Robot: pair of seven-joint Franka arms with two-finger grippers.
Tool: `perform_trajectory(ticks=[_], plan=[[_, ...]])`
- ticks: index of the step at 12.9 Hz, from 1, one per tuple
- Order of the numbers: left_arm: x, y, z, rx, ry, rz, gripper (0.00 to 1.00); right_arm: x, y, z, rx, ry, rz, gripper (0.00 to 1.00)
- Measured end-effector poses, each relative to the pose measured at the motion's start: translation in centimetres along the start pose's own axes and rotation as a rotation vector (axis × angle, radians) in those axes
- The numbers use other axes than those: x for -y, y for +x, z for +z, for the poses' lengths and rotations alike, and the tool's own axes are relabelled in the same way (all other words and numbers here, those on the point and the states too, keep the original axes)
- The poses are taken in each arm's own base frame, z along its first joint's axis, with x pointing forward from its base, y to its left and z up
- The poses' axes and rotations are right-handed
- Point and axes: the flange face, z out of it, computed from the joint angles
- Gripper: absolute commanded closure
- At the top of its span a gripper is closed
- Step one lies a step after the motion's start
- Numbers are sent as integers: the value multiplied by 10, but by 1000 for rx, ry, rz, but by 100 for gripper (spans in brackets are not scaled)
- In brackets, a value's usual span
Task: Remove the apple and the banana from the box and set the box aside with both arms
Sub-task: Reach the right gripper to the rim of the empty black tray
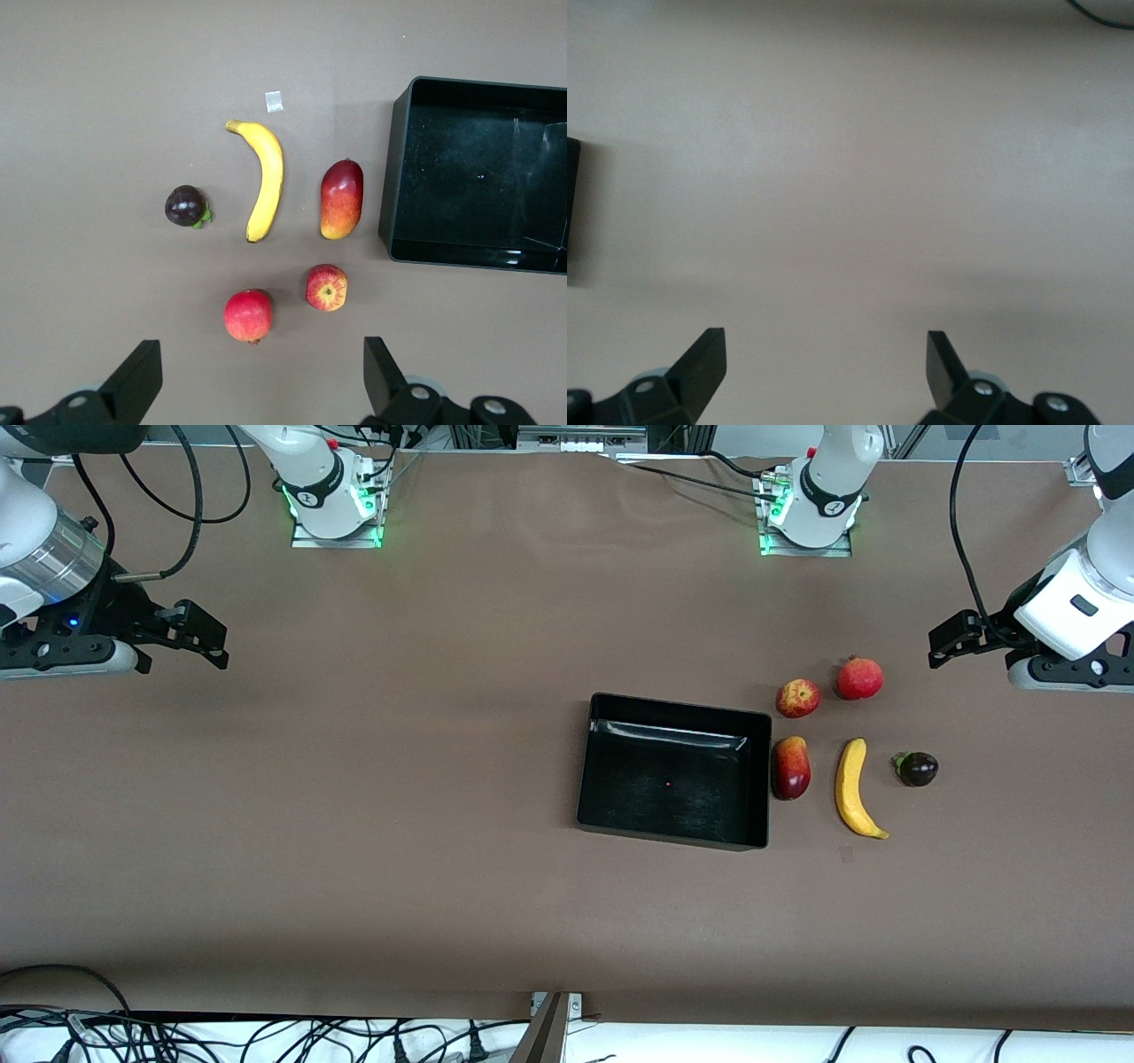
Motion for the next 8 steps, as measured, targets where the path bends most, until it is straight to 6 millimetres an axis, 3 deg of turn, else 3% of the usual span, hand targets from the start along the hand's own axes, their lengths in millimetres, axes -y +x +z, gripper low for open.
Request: perform_trajectory(ticks=[4, 5, 8], plan=[[-1, 1, 0, -5, -2, 1, 0, 7, 1, 6, 12, 2, -19, 0], [-2, 1, 0, -5, -2, 3, 0, 20, 3, 19, 34, 5, -45, 0], [-3, 1, 0, -5, -2, 6, 0, 85, 5, 80, 160, -1, -167, 0]])
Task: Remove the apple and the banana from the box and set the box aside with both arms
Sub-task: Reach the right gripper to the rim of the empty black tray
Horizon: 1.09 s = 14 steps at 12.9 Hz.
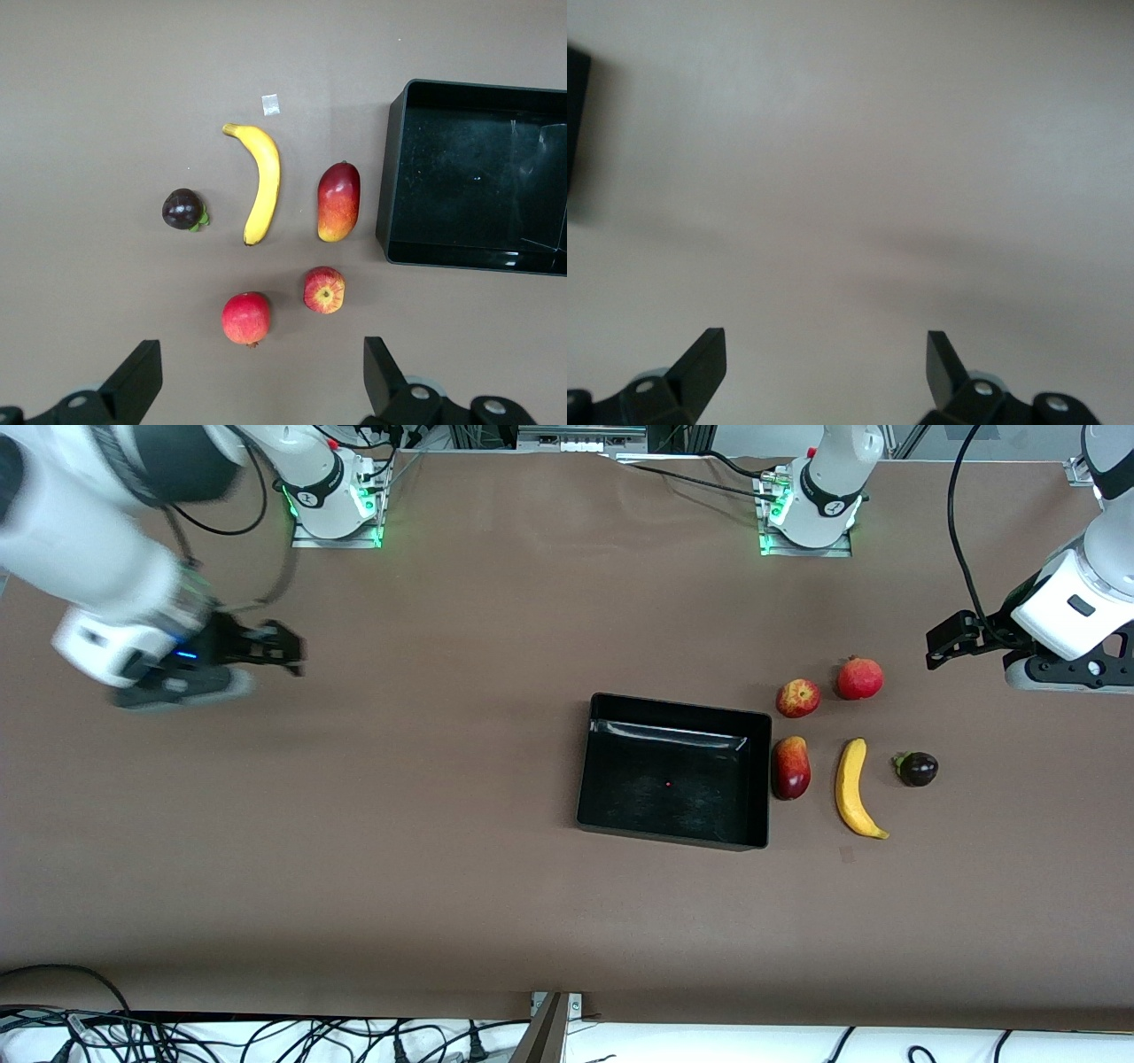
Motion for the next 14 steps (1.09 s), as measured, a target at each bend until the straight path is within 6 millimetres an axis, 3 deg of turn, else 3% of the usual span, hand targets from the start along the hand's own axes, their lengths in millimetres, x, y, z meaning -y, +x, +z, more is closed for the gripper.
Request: perform_trajectory(ticks=[2, 4, 9, 11, 13, 14], plan=[[0, 0, 1, 1, 0, 0, 0, 35, 7, 28, 54, -1, -69, 0], [-2, 1, 1, 3, -1, 3, 0, 86, 10, 46, 60, 12, 5, 0], [-8, 1, 4, 8, -21, 8, 0, 254, 22, 137, 14, 90, 280, 0], [-8, 1, 4, 8, -25, 8, 0, 308, 29, 175, -26, 142, 349, 0], [-9, 1, 4, 8, -25, 9, 0, 342, 36, 212, -49, 182, 388, 0], [-9, 1, 4, 8, -25, 9, 0, 350, 42, 227, -54, 184, 403, 0]])
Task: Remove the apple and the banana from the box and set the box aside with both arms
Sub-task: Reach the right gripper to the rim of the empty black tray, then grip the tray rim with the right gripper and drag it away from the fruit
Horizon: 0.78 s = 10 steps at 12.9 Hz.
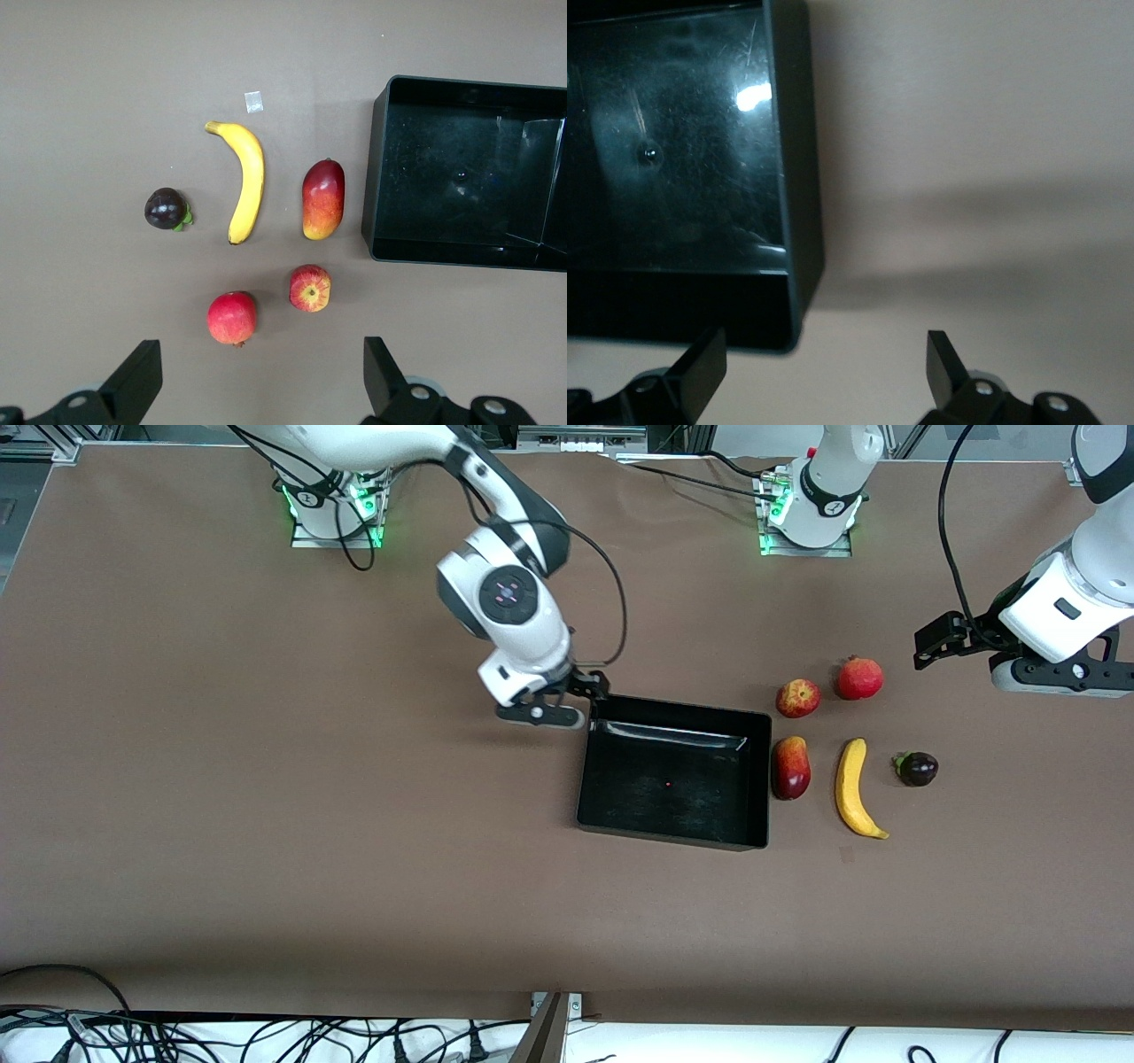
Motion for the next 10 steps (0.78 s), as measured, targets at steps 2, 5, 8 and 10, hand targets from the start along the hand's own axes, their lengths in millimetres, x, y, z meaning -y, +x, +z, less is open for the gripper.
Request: perform_trajectory(ticks=[2, 5, 8, 10], plan=[[0, 0, 0, 0, 0, 0, 0, 8, 7, 23, -19, -8, 27, 0], [-2, 0, 0, 2, 0, 3, 0, 17, 8, 47, -44, -34, 29, 26], [-4, -1, 1, 8, 0, 6, 0, 16, 4, 66, -60, -74, 6, 86], [-6, -1, 1, 8, 0, 11, 0, 15, 4, 70, -60, -79, 8, 100]])
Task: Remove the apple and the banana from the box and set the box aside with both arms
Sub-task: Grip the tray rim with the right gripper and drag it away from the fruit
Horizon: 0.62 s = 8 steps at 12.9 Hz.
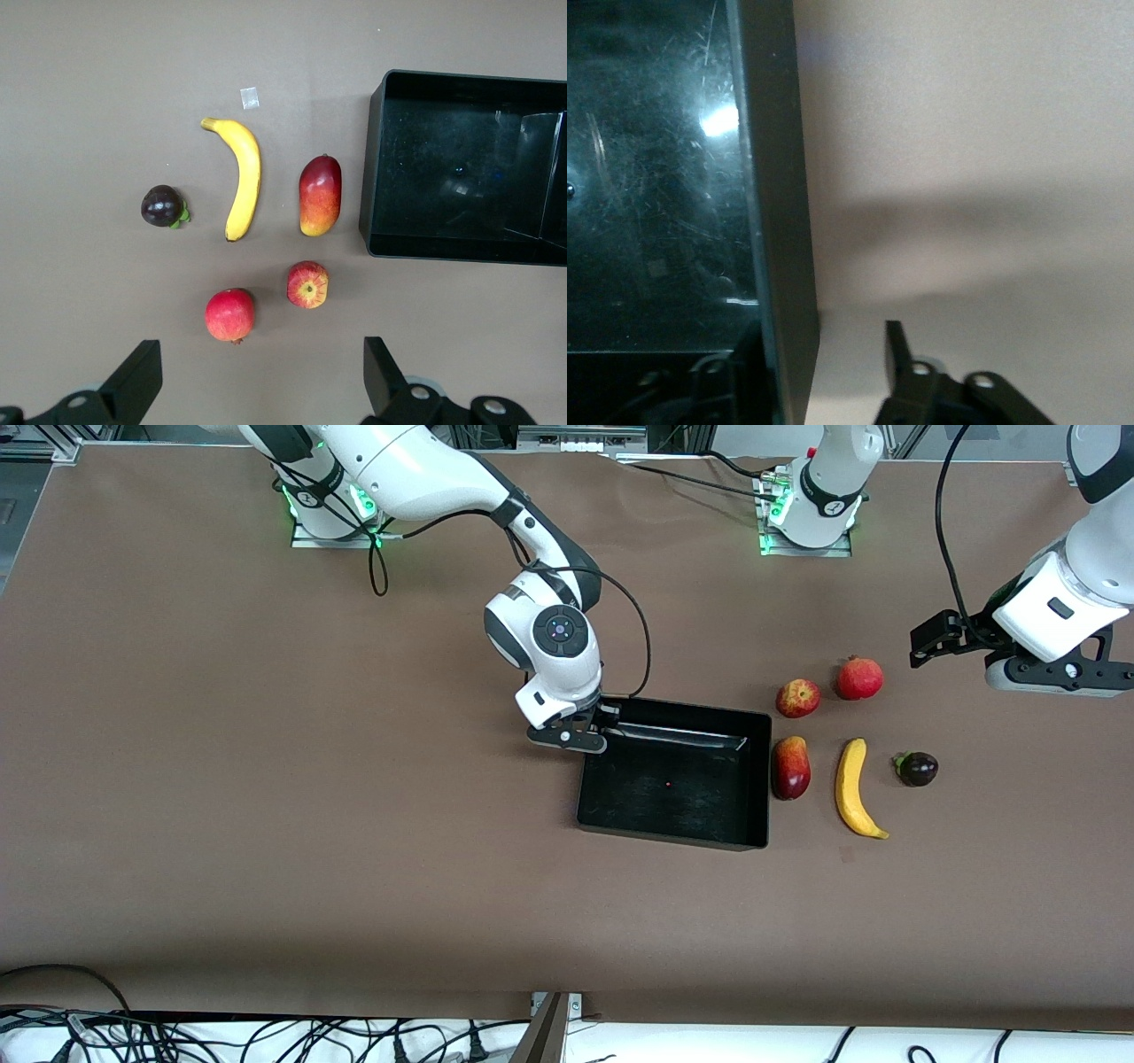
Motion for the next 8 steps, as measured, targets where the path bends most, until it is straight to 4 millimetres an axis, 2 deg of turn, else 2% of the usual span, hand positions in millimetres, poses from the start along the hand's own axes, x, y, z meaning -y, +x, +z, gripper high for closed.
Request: perform_trajectory(ticks=[5, 8], plan=[[-12, -1, 0, 0, 1, 16, 0, -2, 16, -12, -24, 15, 22, 100], [-12, -1, 0, 0, 1, 16, 0, -16, 39, -29, -37, 10, 26, 100]])
